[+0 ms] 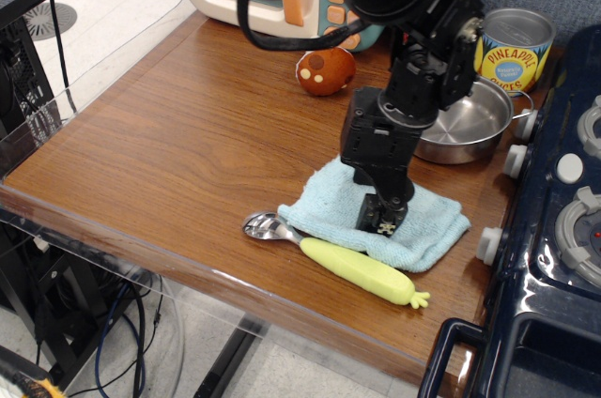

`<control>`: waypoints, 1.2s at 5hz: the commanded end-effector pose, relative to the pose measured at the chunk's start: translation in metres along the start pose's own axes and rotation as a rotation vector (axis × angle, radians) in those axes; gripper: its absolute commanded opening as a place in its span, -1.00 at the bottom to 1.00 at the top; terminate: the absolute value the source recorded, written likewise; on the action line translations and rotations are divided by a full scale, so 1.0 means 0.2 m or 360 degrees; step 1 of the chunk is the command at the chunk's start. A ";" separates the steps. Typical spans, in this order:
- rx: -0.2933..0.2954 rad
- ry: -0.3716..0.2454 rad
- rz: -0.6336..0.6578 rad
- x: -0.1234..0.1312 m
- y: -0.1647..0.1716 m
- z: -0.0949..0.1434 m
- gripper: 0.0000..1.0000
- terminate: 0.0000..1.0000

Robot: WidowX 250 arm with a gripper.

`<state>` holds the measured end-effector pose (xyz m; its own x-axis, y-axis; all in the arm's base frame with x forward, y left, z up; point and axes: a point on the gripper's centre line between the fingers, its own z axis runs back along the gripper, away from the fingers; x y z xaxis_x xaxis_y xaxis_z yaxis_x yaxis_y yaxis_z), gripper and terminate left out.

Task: PICK UP THE WHITE TOWEL AND KEEP ANOTHER SIDE OF THE TABLE

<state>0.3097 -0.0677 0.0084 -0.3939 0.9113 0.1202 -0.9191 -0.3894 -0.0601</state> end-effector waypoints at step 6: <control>-0.0223 0.0226 0.0038 0.17 -0.05 0.47 1.00 -1.00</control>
<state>0.3114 -0.0518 0.0938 -0.3987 0.9171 0.0005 -0.9054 -0.3936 -0.1592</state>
